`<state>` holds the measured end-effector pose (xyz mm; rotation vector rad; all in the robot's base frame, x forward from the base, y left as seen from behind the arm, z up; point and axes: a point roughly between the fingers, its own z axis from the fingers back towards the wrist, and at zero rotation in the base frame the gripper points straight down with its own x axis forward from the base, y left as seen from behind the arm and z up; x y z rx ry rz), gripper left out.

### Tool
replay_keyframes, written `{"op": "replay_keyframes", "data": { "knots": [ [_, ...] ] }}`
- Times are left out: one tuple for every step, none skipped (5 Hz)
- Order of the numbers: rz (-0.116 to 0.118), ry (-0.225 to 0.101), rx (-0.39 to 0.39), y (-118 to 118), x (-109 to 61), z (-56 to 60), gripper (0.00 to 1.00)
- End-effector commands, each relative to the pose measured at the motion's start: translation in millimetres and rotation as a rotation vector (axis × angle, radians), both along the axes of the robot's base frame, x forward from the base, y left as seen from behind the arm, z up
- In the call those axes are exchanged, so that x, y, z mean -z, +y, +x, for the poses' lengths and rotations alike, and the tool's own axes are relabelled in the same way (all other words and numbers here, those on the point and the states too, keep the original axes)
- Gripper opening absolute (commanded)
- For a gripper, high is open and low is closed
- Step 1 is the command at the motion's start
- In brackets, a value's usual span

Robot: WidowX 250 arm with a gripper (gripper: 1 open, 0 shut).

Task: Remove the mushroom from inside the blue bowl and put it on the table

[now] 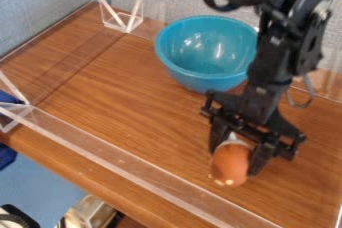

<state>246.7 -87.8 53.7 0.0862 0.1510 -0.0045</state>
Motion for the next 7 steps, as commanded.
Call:
{"op": "replay_keyframes", "data": {
  "knots": [
    [-0.012,-0.02,-0.019,3.0,5.7,3.6,0.0],
    [-0.014,-0.015,-0.004,13.4,11.6,4.0,0.0],
    [-0.017,-0.011,0.01,23.1,15.7,4.4,0.0],
    [-0.019,-0.006,0.024,32.2,19.6,4.0,0.0],
    [-0.021,-0.002,-0.002,30.2,25.9,13.2,0.0],
    [-0.025,0.001,-0.027,27.7,28.1,22.0,0.0],
    [-0.03,0.003,-0.059,27.5,27.9,22.4,0.0]
  ]
}}
